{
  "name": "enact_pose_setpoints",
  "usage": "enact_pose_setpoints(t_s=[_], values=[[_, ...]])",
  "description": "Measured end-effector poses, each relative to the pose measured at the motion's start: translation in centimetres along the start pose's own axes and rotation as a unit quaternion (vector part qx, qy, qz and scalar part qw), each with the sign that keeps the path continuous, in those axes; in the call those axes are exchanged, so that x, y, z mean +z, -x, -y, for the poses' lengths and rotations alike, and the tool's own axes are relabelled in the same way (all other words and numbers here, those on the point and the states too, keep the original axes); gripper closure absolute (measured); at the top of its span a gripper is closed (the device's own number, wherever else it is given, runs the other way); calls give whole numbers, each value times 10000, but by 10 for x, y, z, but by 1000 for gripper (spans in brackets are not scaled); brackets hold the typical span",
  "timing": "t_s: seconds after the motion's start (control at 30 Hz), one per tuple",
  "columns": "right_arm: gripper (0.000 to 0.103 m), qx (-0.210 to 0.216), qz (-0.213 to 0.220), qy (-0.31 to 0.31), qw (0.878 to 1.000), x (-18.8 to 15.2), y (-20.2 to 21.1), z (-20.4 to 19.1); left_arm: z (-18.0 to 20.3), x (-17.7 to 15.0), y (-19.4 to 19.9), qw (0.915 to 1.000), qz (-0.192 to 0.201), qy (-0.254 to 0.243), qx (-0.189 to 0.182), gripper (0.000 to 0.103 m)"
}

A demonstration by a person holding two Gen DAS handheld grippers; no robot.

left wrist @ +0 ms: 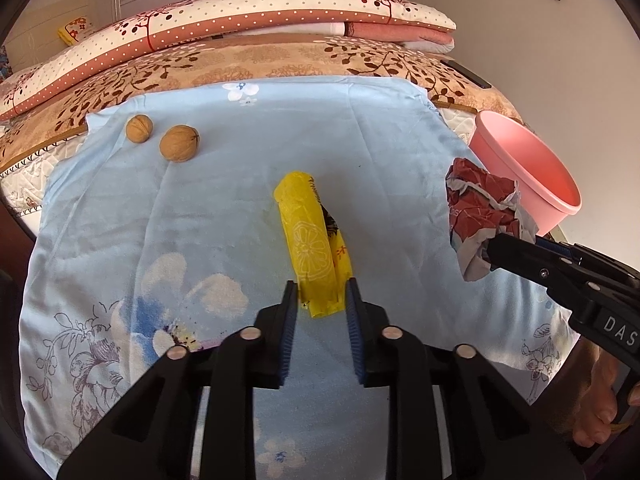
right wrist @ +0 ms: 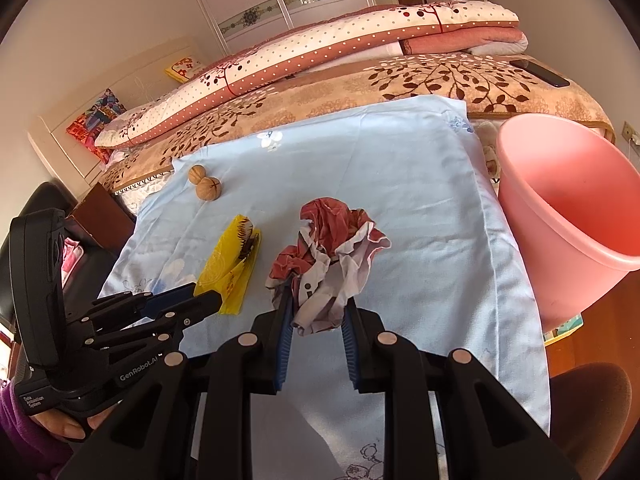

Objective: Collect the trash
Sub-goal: 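Carry the yellow wrapper and crumpled wrapper over the pink bucket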

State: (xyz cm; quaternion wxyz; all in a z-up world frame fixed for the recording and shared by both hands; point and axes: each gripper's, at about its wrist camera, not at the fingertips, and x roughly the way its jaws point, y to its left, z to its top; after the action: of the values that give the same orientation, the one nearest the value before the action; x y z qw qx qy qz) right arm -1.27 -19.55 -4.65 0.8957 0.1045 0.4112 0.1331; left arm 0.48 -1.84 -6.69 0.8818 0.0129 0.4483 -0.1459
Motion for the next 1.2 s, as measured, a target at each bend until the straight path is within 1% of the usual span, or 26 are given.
enact_pose_setpoints(t_s=[0.1, 0.37, 0.53, 0.63, 0.8, 1.0, 1.2], values=[[81, 6, 17, -5, 10000, -1, 2, 2, 3, 0, 1, 10000, 46, -30, -31, 95], [81, -30, 174, 12, 9998, -2, 11, 4, 19, 13, 16, 9988, 437, -159, -182, 95], [81, -222, 415, 105, 9988, 0, 22, 6, 36, 28, 26, 9960, 737, -290, -404, 95], [81, -317, 508, 49, 9982, 2, 27, 13, 49, 36, 28, 9942, 862, -401, -508, 95], [81, -539, 711, -130, 9959, 7, 38, 32, 72, 46, 27, 9912, 976, -612, -659, 95], [81, -852, 1015, -467, 9901, 18, 59, 65, 98, 60, 26, 9874, 1107, -756, -842, 95], [81, -1171, 1169, -763, 9833, 25, 76, 101, 127, 73, 21, 9834, 1179, -893, -1049, 95]])
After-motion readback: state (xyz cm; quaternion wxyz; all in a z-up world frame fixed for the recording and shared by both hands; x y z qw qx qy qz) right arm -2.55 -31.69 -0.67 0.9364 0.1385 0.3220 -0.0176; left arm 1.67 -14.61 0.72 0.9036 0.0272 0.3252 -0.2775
